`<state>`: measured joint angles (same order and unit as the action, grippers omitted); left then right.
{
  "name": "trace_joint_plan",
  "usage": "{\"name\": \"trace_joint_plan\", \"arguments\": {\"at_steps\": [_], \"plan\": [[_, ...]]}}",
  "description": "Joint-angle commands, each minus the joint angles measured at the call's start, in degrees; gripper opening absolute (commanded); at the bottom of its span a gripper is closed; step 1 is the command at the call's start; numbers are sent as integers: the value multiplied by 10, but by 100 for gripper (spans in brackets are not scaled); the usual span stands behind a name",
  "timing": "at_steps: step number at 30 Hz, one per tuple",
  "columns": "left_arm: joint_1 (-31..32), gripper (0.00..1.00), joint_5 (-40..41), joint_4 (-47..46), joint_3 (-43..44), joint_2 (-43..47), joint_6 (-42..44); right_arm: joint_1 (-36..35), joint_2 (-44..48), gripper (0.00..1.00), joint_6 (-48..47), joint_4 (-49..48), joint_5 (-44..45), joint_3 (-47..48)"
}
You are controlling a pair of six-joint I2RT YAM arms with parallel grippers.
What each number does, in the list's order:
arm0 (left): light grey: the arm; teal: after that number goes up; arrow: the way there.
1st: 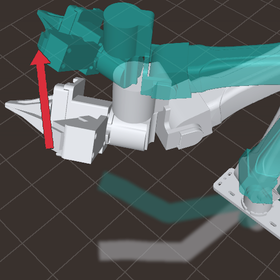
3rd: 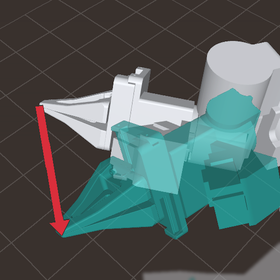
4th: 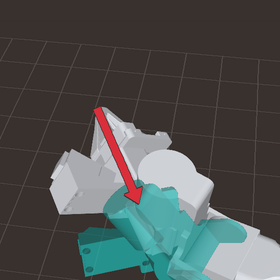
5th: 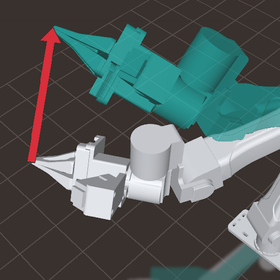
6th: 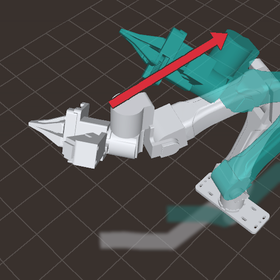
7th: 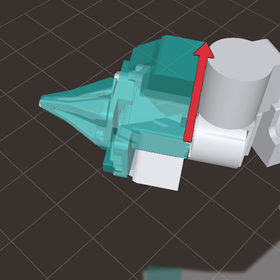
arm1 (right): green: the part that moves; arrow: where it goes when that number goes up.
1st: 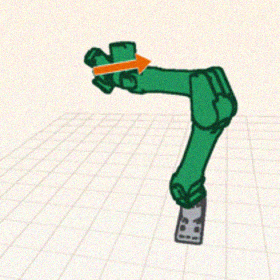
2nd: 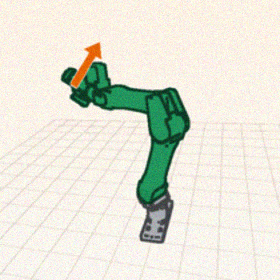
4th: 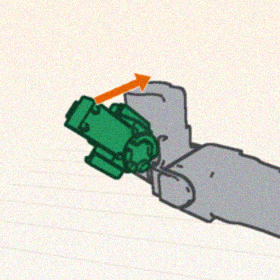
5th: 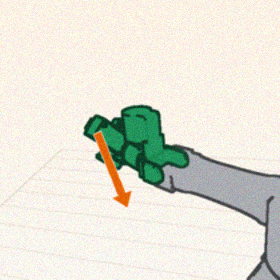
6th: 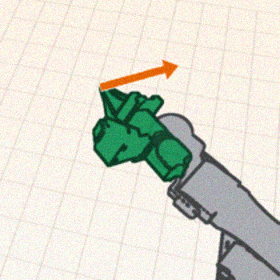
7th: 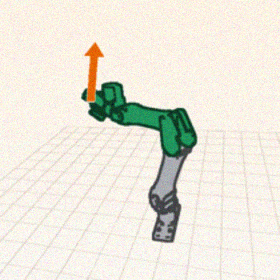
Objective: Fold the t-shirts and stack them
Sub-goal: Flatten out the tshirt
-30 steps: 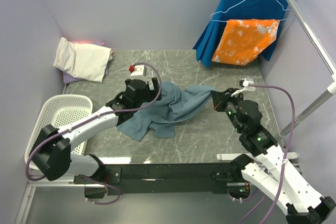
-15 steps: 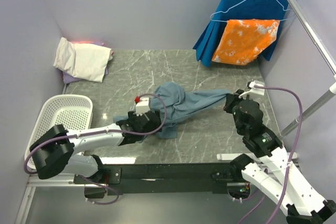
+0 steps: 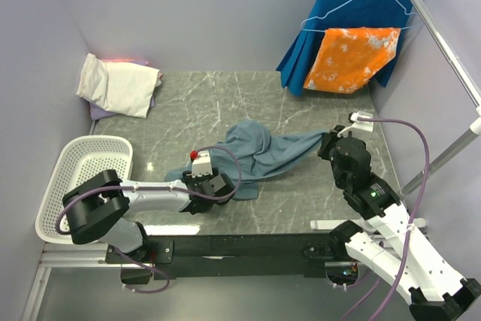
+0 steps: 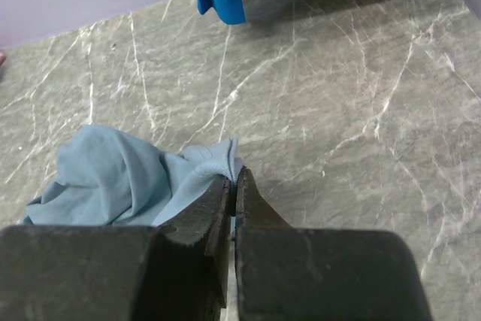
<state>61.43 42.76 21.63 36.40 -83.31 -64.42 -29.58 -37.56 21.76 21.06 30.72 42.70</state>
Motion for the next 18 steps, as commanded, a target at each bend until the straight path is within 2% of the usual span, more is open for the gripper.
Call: {"name": "trace_joint_plan", "arguments": {"at_steps": [1,4,5,7,8,9,11,14,17,18], "plan": [[7,69,9,-21,7,-31,-12,2,6,0,-6,-11,7,26],[20,73,5,-30,7,-33,-9,2,6,0,-6,-14,7,20],[22,67,0,-35,1,-31,-5,2,6,0,-5,-15,6,20],[24,51,-12,-61,-9,-27,1,1,6,0,-6,-15,6,18],[24,27,-15,-69,-17,-27,3,2,6,0,-5,-16,4,18],[24,15,-15,-72,-19,-26,3,1,5,0,-5,-15,4,19],[24,1,-11,-63,-17,-31,-2,2,4,0,-7,-14,4,20],[24,1,7,-12,8,-22,-5,2,4,0,-8,-10,4,24],[27,1,32,88,65,39,3,2,11,0,-8,4,6,37],[28,1,35,104,81,92,12,2,19,0,-8,9,4,42]]}}
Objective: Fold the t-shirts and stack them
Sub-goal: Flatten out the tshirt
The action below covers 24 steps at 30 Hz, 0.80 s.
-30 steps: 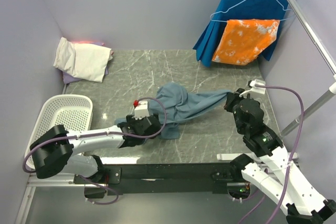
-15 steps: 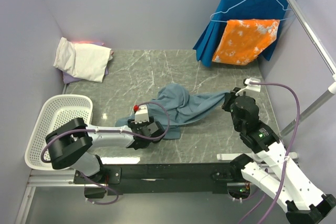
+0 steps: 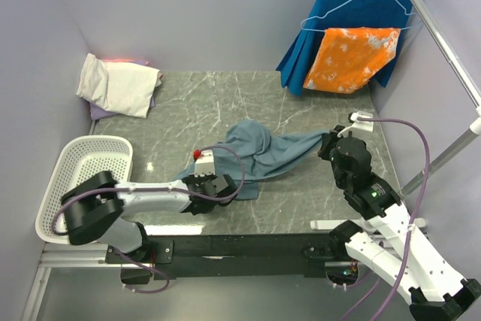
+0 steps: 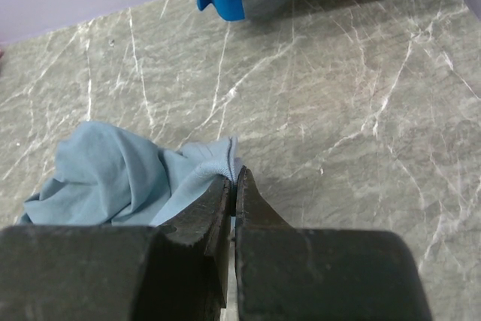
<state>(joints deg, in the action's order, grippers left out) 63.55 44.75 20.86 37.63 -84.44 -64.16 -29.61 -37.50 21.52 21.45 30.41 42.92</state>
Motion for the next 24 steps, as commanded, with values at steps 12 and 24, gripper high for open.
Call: {"name": "trace_joint_plan", "arguments": {"at_steps": [12,24], "plan": [[10,1,13,220,302,445,159,2,114,0,-22,86,-112,153],[10,1,-6,205,497,452,288,2,112,0,-50,121,-246,376]]}}
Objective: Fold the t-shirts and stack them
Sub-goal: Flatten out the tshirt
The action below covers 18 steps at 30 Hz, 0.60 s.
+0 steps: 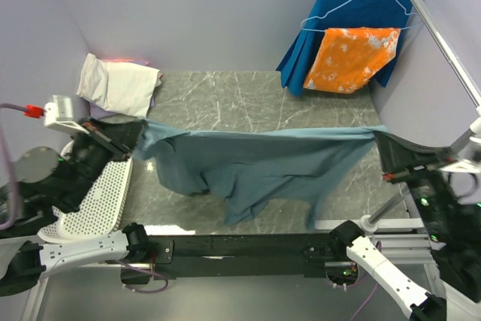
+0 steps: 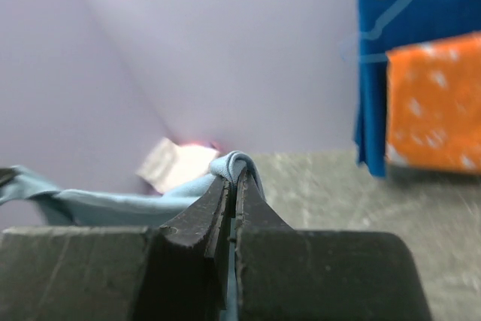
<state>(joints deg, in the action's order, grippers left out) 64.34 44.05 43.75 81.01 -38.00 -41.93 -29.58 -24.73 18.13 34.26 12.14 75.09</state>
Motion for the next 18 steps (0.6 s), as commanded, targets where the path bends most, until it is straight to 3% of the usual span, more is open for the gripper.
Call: {"name": "trace_joint_plan", "arguments": {"at_steps": [1,5,8,12,18], "plan": [[2,1,2,-26,85,-15,82,1,-18,0,-18,-14,-65,67],[2,2,50,-1,152,-44,106,2,-46,0,-21,-2,-49,102],[2,6,92,30,172,-66,104,2,-65,0,-16,3,-19,78],[2,12,202,56,123,-85,70,2,-92,0,2,-9,75,-32],[1,19,256,13,19,-101,50,2,-175,0,18,-81,175,-134]]}}
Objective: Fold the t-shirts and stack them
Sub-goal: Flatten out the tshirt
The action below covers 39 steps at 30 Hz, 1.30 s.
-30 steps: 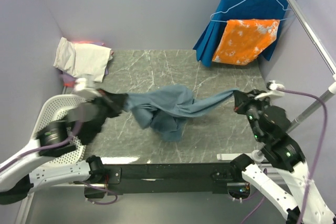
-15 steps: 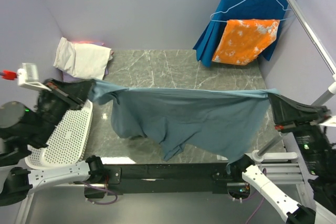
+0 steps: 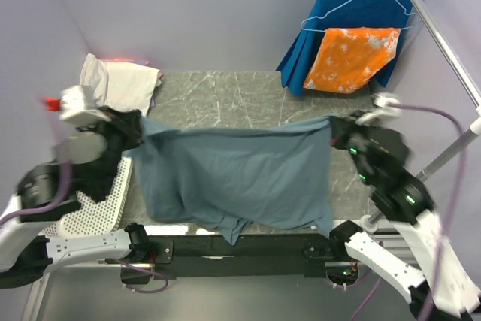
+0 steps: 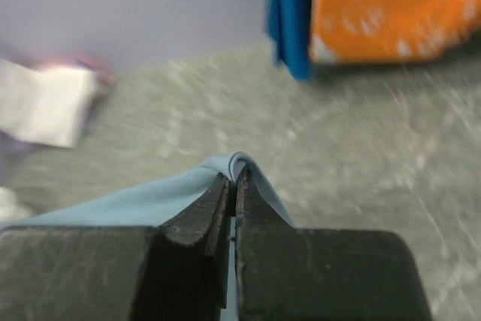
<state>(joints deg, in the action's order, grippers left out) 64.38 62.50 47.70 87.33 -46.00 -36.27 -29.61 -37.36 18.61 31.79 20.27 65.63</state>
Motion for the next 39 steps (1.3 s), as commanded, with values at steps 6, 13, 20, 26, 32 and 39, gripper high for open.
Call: {"name": "trace_joint_plan", "arguments": {"at_steps": [6,13,20,26,32,39], "plan": [[-153,18,-61,-125,-96,-105,54,42,-147,0,10,-105,84,-42],[-404,8,-300,-274,-146,-188,79,140,-261,0,3,-135,-34,-17],[-434,45,-404,-264,-149,-344,71,163,-395,7,-9,-121,-36,14],[-459,56,-453,-294,-261,-353,0,146,-403,80,-22,-122,-100,26],[-476,60,-427,-278,-331,-347,-45,44,-430,84,-45,-101,-201,69],[-486,60,-447,-307,-408,-356,-64,-5,-517,84,-16,-112,-231,85]]}}
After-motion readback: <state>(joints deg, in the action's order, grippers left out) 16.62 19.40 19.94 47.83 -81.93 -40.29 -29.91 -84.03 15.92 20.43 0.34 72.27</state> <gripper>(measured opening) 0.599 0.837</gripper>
